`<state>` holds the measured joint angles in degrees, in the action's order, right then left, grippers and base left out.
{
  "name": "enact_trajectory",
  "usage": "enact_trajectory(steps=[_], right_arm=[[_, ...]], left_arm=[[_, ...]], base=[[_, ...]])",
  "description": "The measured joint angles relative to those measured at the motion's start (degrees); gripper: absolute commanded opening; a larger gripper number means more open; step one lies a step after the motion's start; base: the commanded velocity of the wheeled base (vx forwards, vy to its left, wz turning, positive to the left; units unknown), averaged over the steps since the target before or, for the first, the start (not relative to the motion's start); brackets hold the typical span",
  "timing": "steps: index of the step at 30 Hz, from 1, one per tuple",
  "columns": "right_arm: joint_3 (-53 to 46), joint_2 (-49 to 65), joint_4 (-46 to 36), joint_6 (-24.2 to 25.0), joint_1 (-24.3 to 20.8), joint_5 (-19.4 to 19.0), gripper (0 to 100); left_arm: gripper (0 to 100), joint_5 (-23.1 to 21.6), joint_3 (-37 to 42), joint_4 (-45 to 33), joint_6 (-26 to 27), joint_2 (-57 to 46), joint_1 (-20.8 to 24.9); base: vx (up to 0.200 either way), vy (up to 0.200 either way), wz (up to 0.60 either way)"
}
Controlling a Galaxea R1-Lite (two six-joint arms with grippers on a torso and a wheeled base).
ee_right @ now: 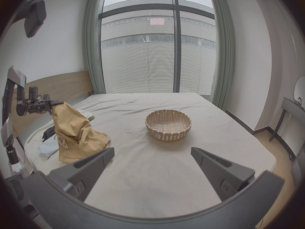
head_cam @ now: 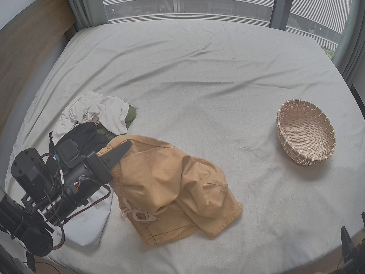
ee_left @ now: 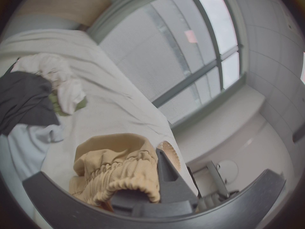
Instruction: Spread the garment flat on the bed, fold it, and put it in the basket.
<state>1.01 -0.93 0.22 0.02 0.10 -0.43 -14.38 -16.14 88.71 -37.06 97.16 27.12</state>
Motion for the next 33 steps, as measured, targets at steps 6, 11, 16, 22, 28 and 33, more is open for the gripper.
enact_trajectory(steps=[6, 11, 16, 22, 28, 33], right_arm=[[0.0, 0.0, 0.0, -0.02, 0.0, 0.0, 100], [0.0, 0.0, 0.0, 0.02, 0.0, 0.0, 100], [0.0, 0.0, -0.01, 0.05, 0.0, 0.05, 100], [0.0, 0.0, -0.01, 0.05, 0.0, 0.02, 100], [0.0, 0.0, -0.06, -0.02, -0.02, 0.0, 100], [0.0, 0.0, -0.06, -0.02, 0.0, 0.0, 100]], left_arm=[[0, -8.72, -2.22, 0.02, 8.17, 0.39, 1.07], [0, -12.79, -3.86, -0.04, 12.65, 2.07, 1.84], [0, -13.64, -7.67, -0.04, 12.48, 2.82, 3.13], [0, -13.6, -12.52, -0.24, 11.09, 4.27, 4.38], [0, -13.28, -16.43, -0.3, 10.68, 7.28, 4.68], [0, -13.14, -19.6, -0.35, 10.18, 9.57, 5.01]], base=[[0.0, 0.0, 0.0], [0.0, 0.0, 0.0], [0.0, 0.0, 0.0], [0.0, 0.0, 0.0], [0.0, 0.0, 0.0], [0.0, 0.0, 0.0]])
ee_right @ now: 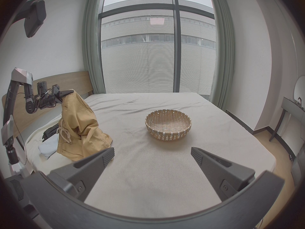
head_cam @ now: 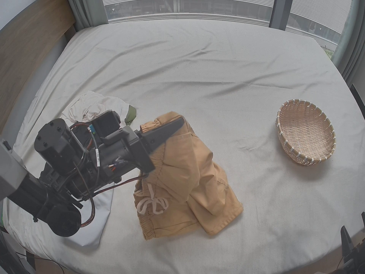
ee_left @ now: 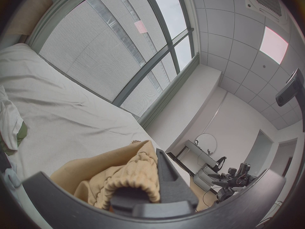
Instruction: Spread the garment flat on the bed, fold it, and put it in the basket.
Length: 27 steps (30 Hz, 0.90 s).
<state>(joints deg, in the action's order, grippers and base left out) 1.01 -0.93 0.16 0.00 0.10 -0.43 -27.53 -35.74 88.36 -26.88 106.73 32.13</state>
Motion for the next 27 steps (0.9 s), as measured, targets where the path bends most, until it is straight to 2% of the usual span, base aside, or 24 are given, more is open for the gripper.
enact_trajectory(steps=[6, 14, 19, 23, 27], right_arm=[[0.0, 0.0, 0.02, -0.1, 0.0, 0.0, 100], [0.0, 0.0, 0.41, 0.54, 0.0, 0.61, 100], [0.09, 0.0, 6.64, 0.6, 0.0, 0.67, 100], [1.9, -0.17, 7.03, 1.26, -0.2, -0.37, 100], [4.22, -2.79, 4.46, 5.96, -2.74, -3.43, 100]], left_arm=[[0, 0.09, -2.38, 0.11, -3.8, 1.23, -0.09], [0, 0.09, -2.45, 0.05, -4.12, 1.82, -0.13], [0, 0.09, -2.46, 0.1, -4.16, 1.73, -0.22], [0, 0.11, -2.32, 0.11, -4.16, 1.57, -0.63], [0, 0.07, -2.27, 0.13, -4.18, 1.46, -1.27]], base=[[0.0, 0.0, 0.0], [0.0, 0.0, 0.0], [0.0, 0.0, 0.0], [0.0, 0.0, 0.0], [0.0, 0.0, 0.0]])
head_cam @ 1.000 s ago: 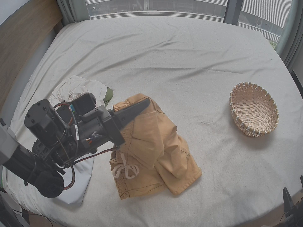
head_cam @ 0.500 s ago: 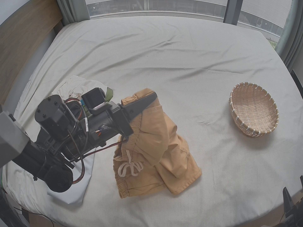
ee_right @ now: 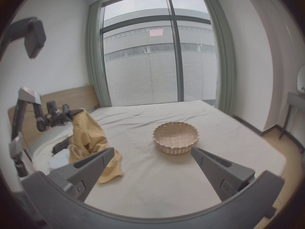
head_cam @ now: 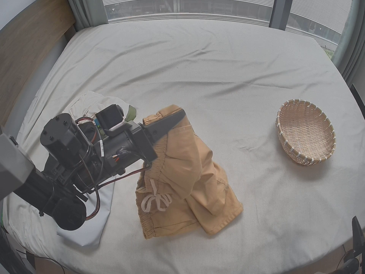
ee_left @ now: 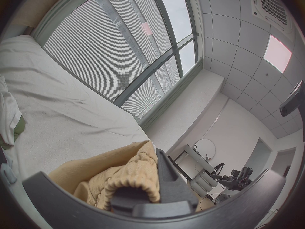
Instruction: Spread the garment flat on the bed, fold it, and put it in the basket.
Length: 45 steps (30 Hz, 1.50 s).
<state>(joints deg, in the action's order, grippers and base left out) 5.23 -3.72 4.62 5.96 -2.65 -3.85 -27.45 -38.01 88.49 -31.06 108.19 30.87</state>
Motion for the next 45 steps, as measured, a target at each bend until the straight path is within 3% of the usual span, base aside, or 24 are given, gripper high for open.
enact_trajectory(steps=[6, 11, 23, 45], right_arm=[[5.29, -8.37, -0.63, 15.76, -5.42, -7.56, 100], [10.17, -19.43, 1.8, 22.09, -8.96, -13.06, 100], [13.92, -49.03, 19.03, 25.71, -14.1, -16.4, 100], [18.93, -88.17, 41.67, 29.1, -19.65, -15.69, 100]], left_arm=[[0, 0.0, 0.01, 0.05, -0.02, 0.0, -0.52], [0, 0.0, 0.06, 0.07, 0.0, -0.01, -0.72], [0, 0.06, 0.0, 0.09, -0.06, -0.12, -0.89], [0, 0.57, 0.91, 0.07, 0.13, -0.84, -1.38]], base=[[0.0, 0.0, 0.0], [0.0, 0.0, 0.0], [0.0, 0.0, 0.0], [0.0, 0.0, 0.0]])
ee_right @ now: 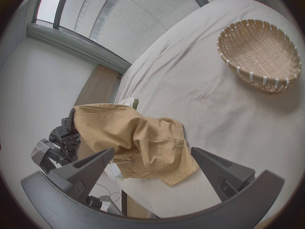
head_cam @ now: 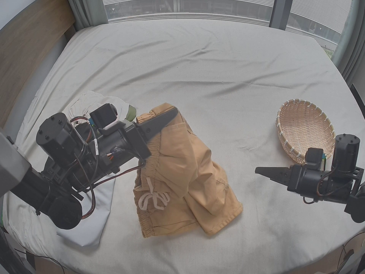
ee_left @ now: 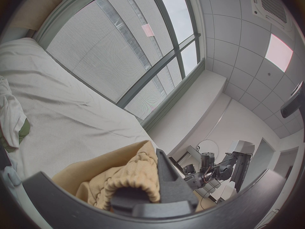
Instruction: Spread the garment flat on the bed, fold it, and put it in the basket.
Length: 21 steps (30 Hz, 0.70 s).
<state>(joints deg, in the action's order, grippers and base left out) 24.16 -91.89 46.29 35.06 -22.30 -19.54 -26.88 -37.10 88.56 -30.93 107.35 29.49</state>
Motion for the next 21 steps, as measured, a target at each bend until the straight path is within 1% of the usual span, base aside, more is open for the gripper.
enact_trajectory(steps=[7, 13, 17, 21], right_arm=[[0.89, -8.11, 3.61, 0.05, -1.77, 0.3, 100], [2.62, -15.13, 7.33, 0.02, -3.74, 3.49, 100], [3.97, -19.13, 9.83, 0.13, -5.18, 4.16, 100], [5.63, -22.1, 10.4, 1.26, -6.62, 4.52, 100]], left_arm=[[0, 0.06, 0.0, 0.01, 0.06, -0.13, -0.3], [0, 0.06, 0.11, 0.01, 0.09, -0.44, -0.37], [0, 0.09, 0.39, 0.06, 0.13, -0.66, -0.41], [0, 0.09, 0.52, 0.09, 0.17, -0.79, -0.41]], base=[[0.0, 0.0, 0.0], [0.0, 0.0, 0.0], [0.0, 0.0, 0.0], [0.0, 0.0, 0.0]])
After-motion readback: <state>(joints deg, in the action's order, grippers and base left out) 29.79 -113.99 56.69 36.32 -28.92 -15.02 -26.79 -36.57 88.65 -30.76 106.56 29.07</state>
